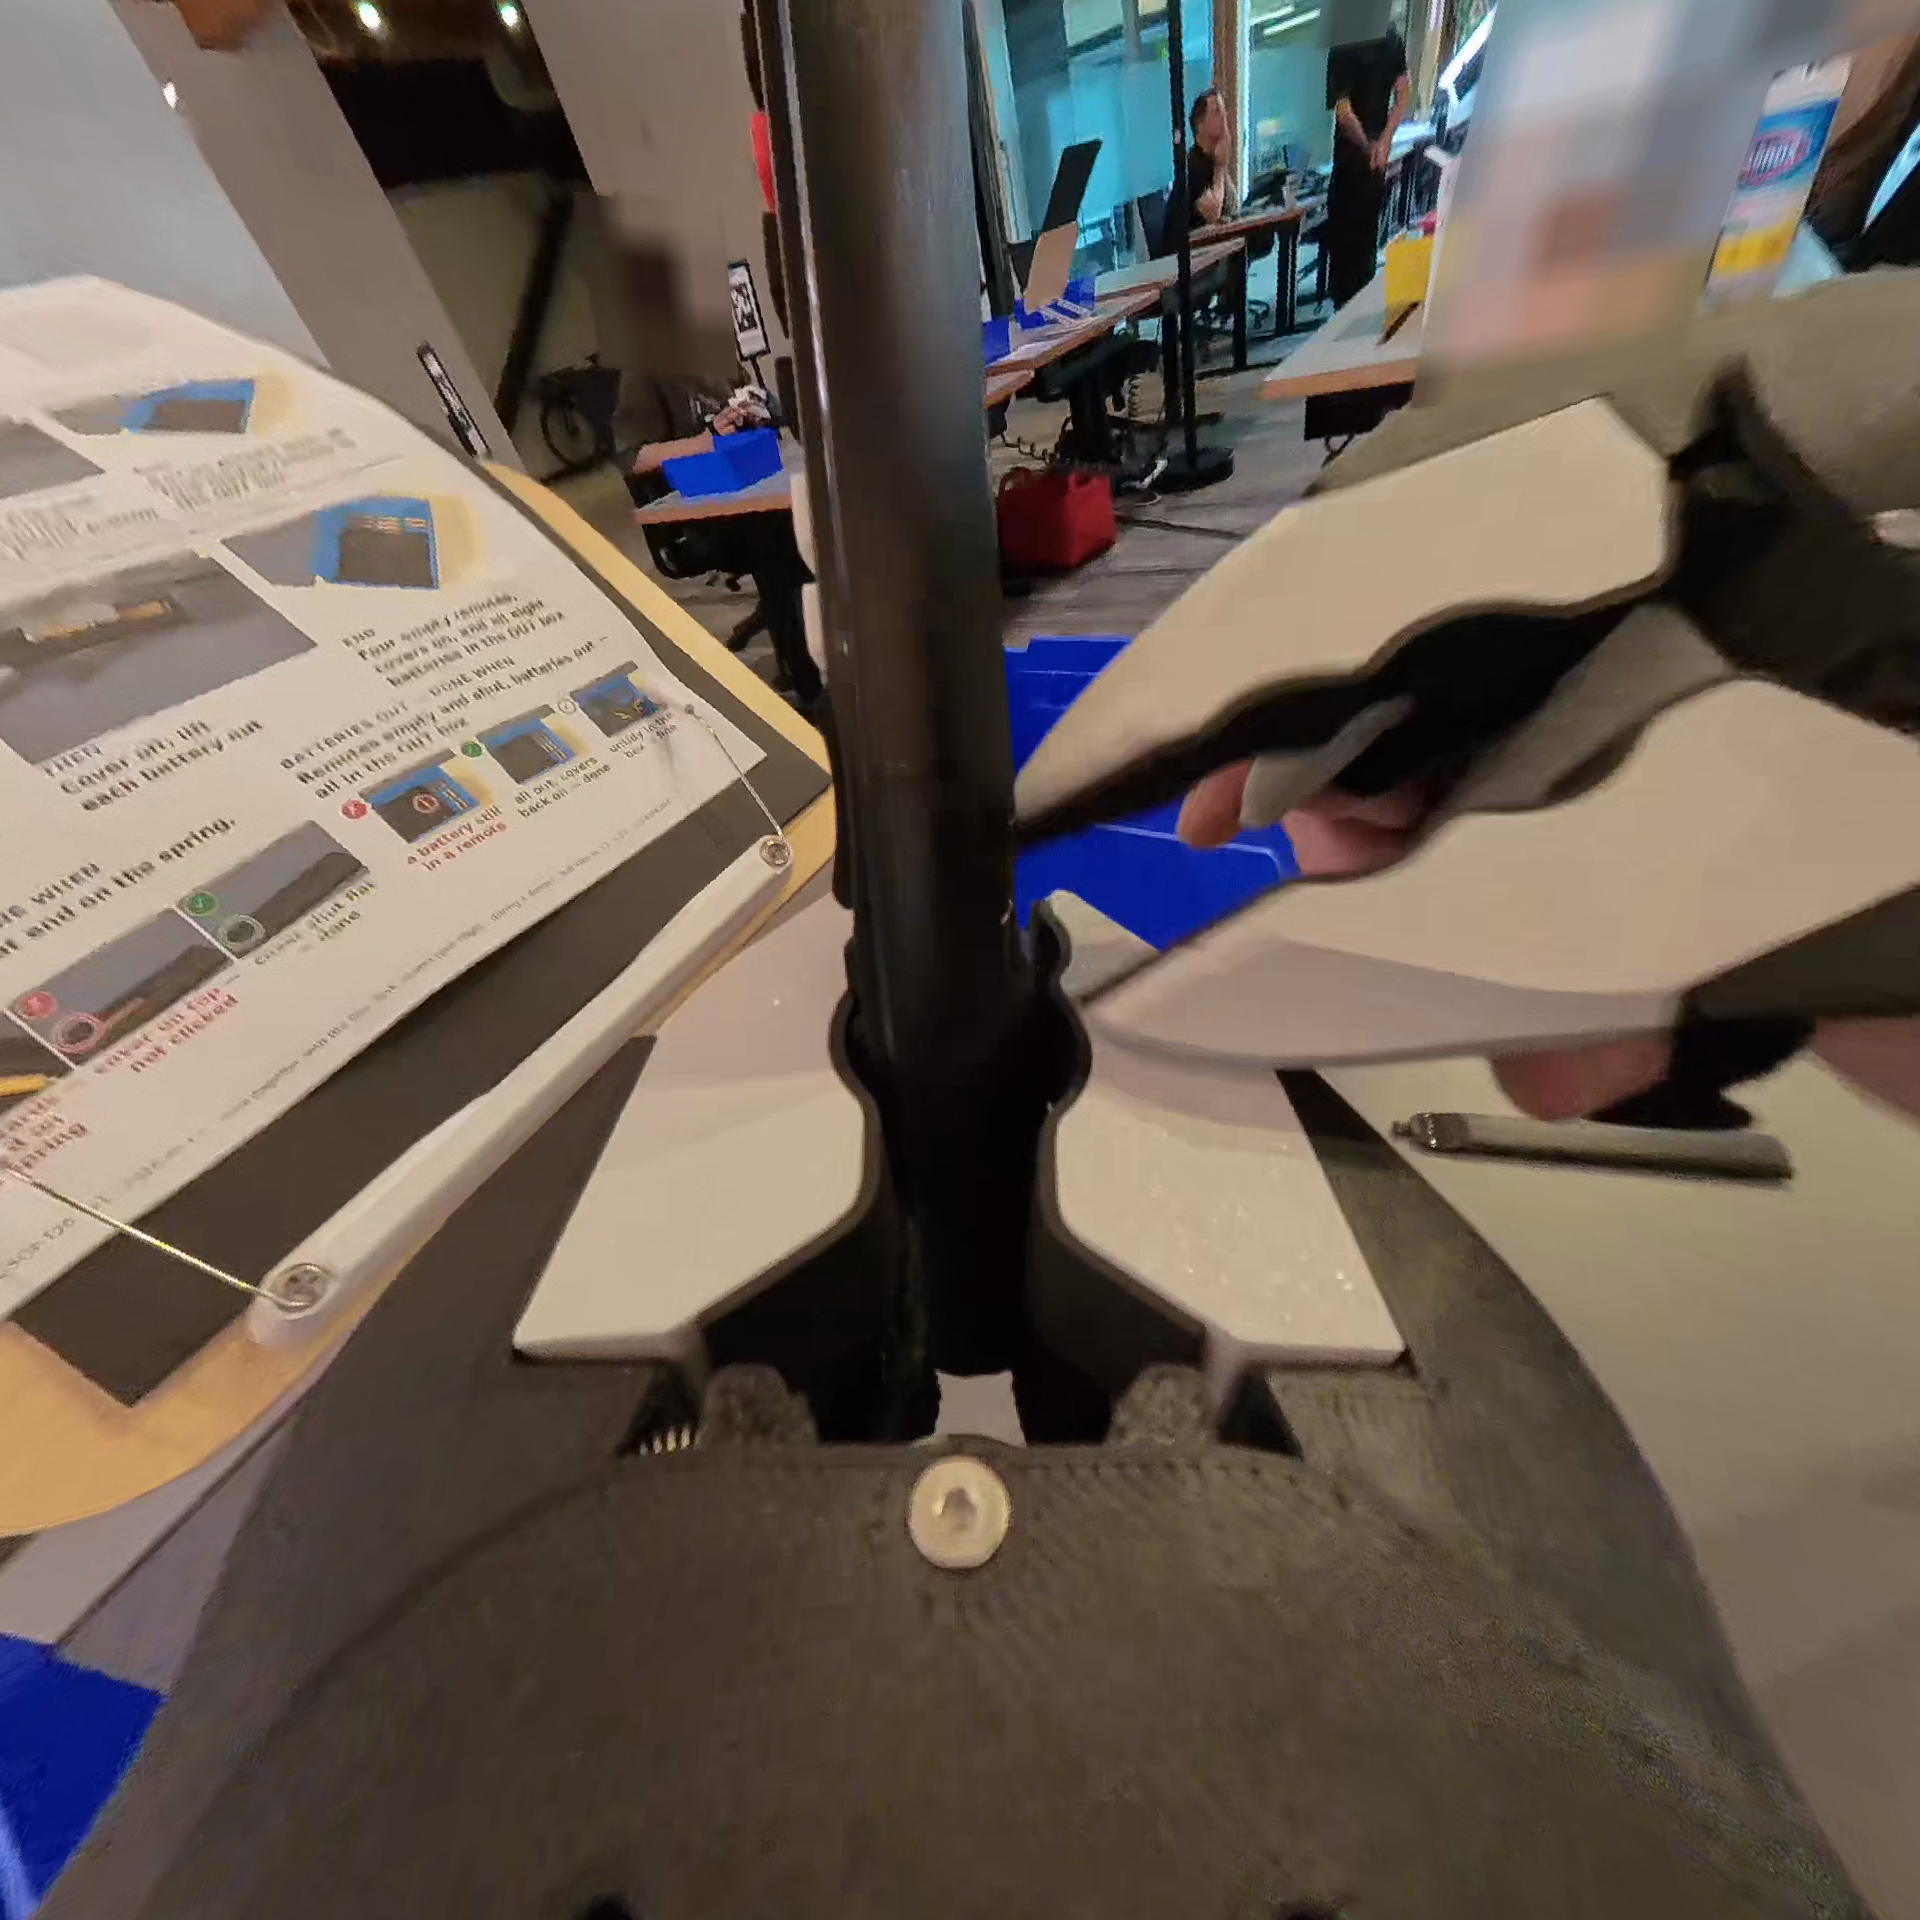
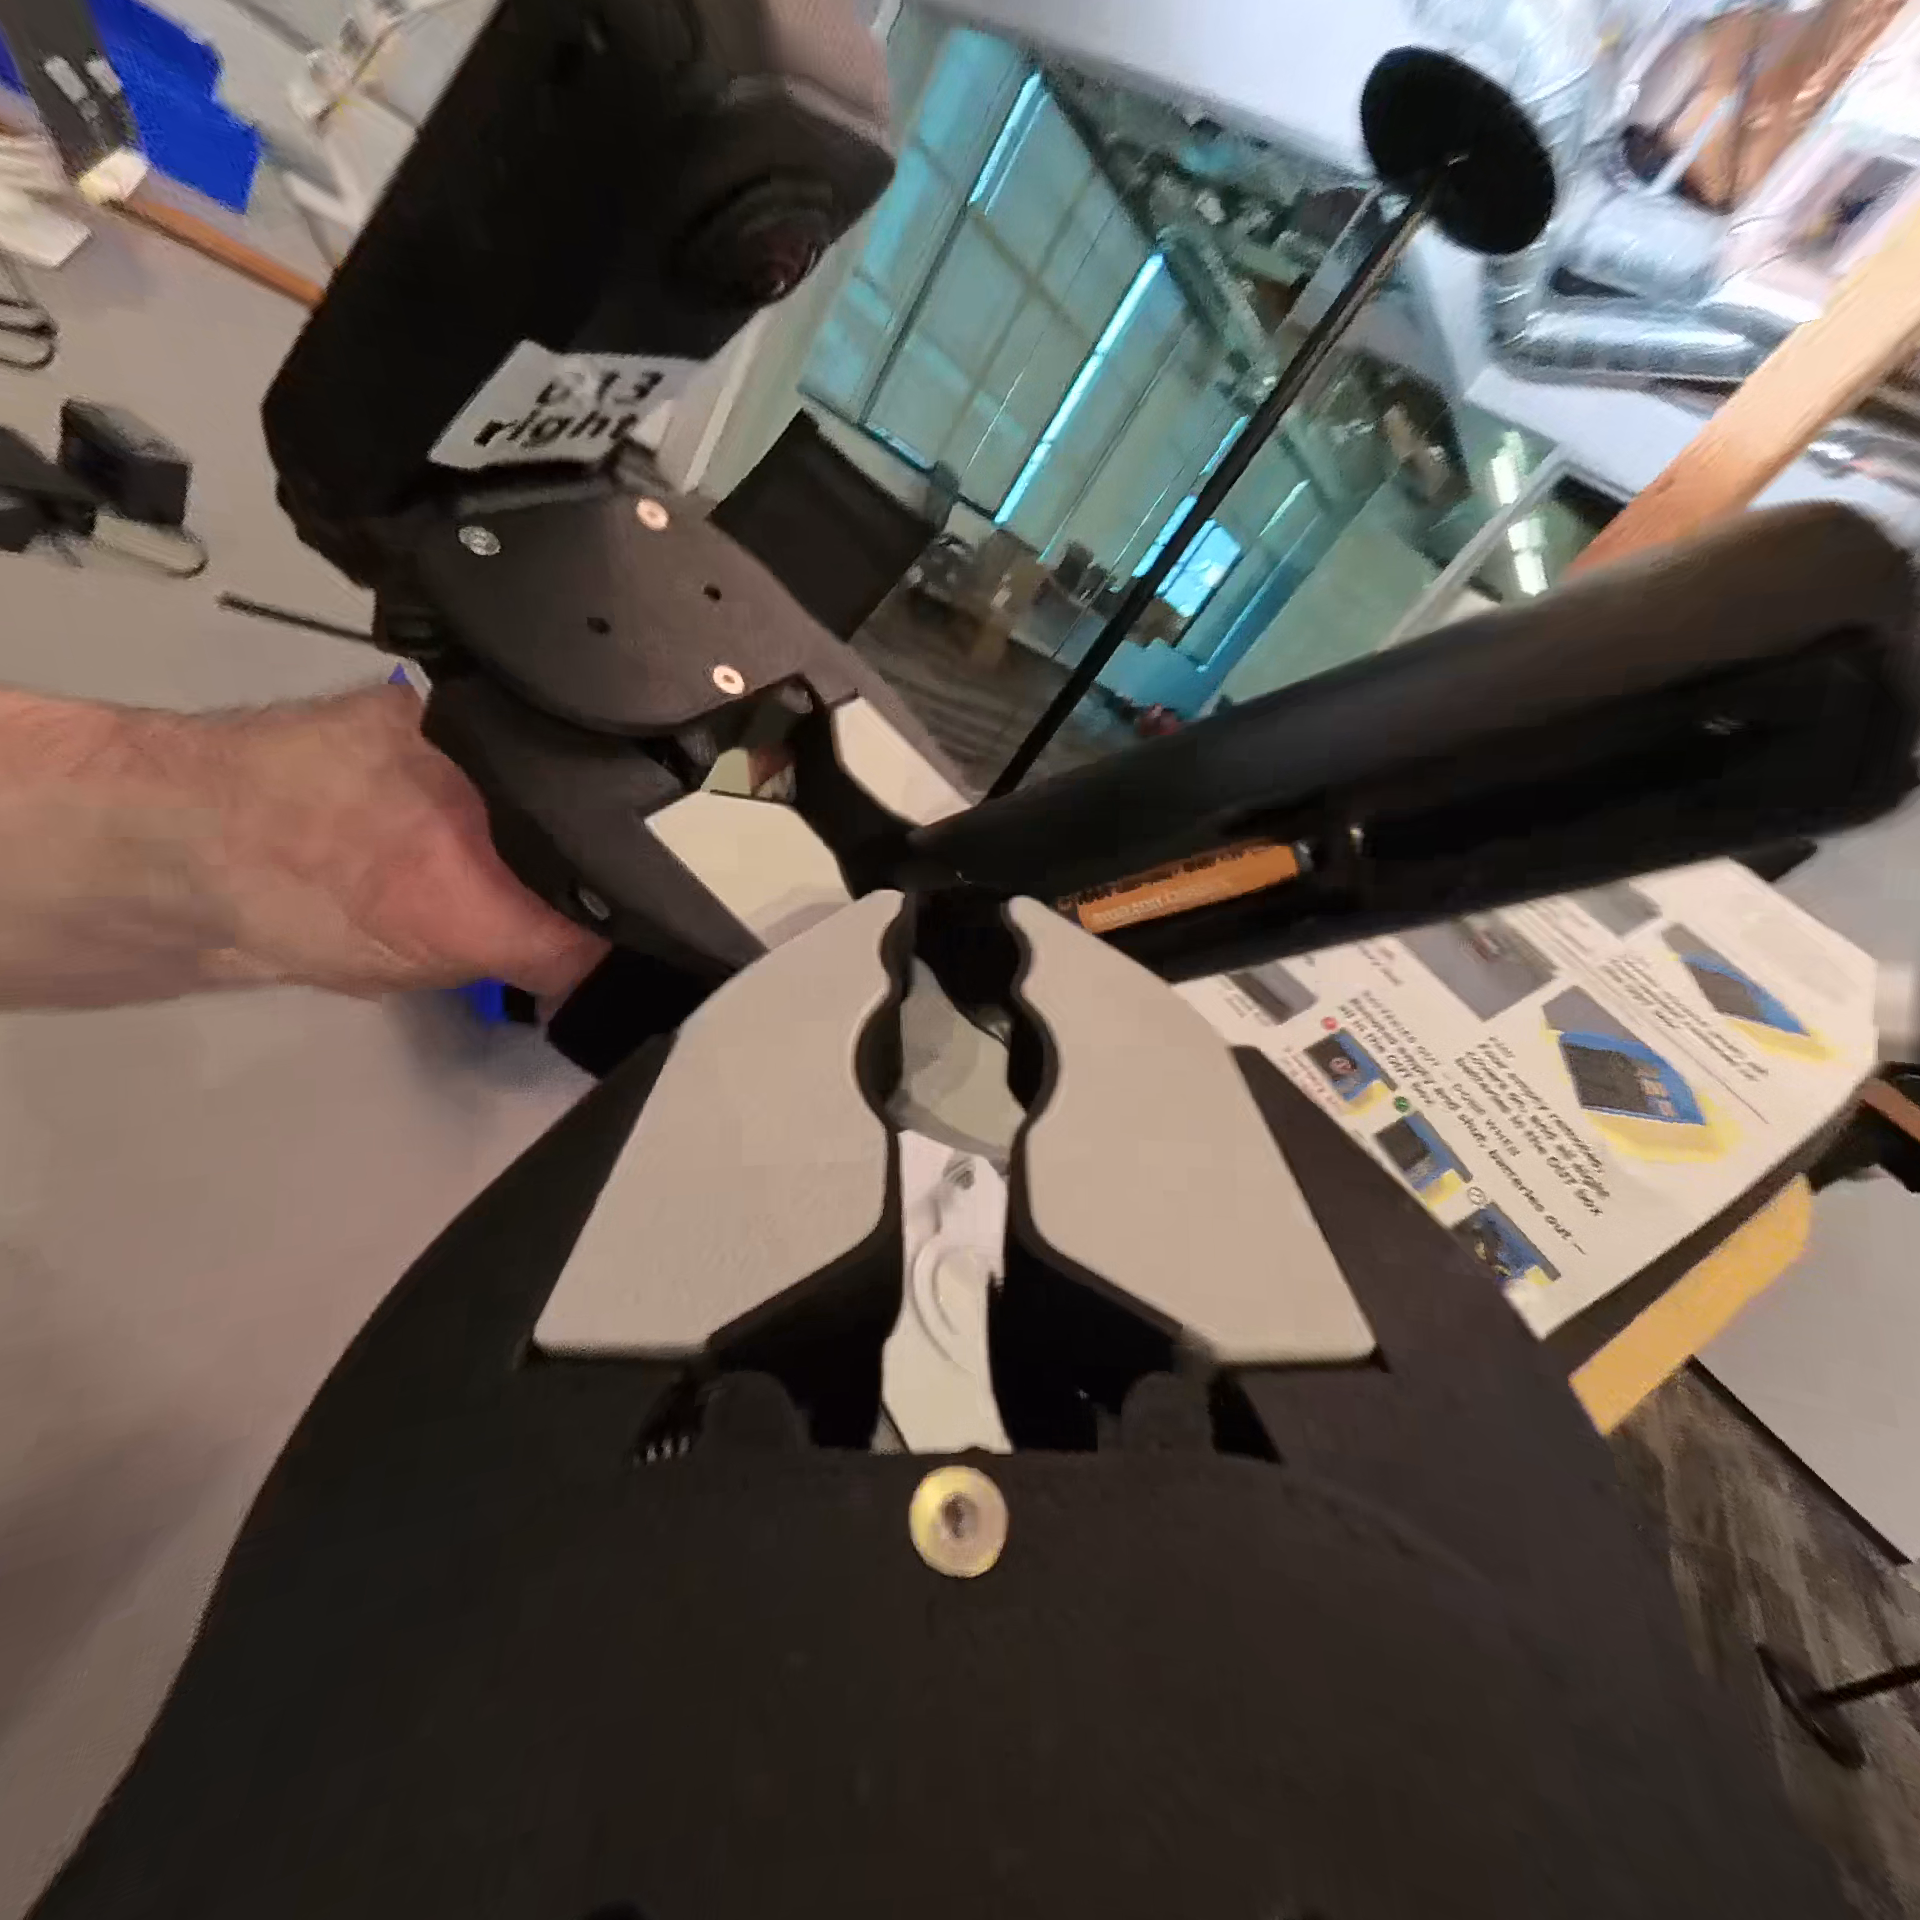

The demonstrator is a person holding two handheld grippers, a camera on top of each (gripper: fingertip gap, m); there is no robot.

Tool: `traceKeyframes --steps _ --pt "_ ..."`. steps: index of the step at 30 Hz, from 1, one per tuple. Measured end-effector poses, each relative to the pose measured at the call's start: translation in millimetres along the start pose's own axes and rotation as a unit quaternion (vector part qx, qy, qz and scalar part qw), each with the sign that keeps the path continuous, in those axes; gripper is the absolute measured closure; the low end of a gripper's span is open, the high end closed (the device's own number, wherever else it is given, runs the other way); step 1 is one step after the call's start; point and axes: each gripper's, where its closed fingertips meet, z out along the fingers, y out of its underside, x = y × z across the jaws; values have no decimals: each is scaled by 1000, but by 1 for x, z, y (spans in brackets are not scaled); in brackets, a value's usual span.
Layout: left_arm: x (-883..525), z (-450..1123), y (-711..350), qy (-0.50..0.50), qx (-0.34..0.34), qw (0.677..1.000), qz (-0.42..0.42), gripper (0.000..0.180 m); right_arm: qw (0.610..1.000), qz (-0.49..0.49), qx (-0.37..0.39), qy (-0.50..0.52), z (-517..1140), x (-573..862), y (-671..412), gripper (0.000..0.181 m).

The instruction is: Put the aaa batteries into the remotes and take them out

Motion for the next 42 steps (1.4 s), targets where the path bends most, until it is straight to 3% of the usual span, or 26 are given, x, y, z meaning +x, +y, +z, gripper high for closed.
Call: traceKeyframes --steps 2,3,6,7,11,17,22,28,35,38,42 --pt "-2 3 2 2 4 1000 -4 153 999 29 8 27 -6 10 -3 137" --pt "0 4 4 6 6 1000 2 154 998 46 7 33 -9 14 -2 132" --pt "10 9 4 49 17 998 -28 154 996 80 11 42 -18 25 4 152" --pt "11 8 1 61 30 997 -48 154 993 100 4 62 -19 33 10 132" --pt "15 4 -6 93 49 991 -84 154 992 102 1 74 -27 40 14 134" --pt "22 8 -2 98 33 992 -76 153 986 -38 -61 153 -22 49 7 126" --pt "25 6 -1 85 17 996 -7 154 992 -17 -52 117 -27 47 6 120" --pt "35 6 11 96 -28 992 72 154 993 4 -51 103 -34 57 13 76" --pt "44 5 11 134 -22 990 50 154 998 9 -34 56 -35 47 13 93" --pt "47 7 18 140 -40 988 57 154 996 13 -67 57 -36 54 21 72" --pt "55 9 19 153 -44 986 55 154 996 -29 -66 61 -45 60 16 64"
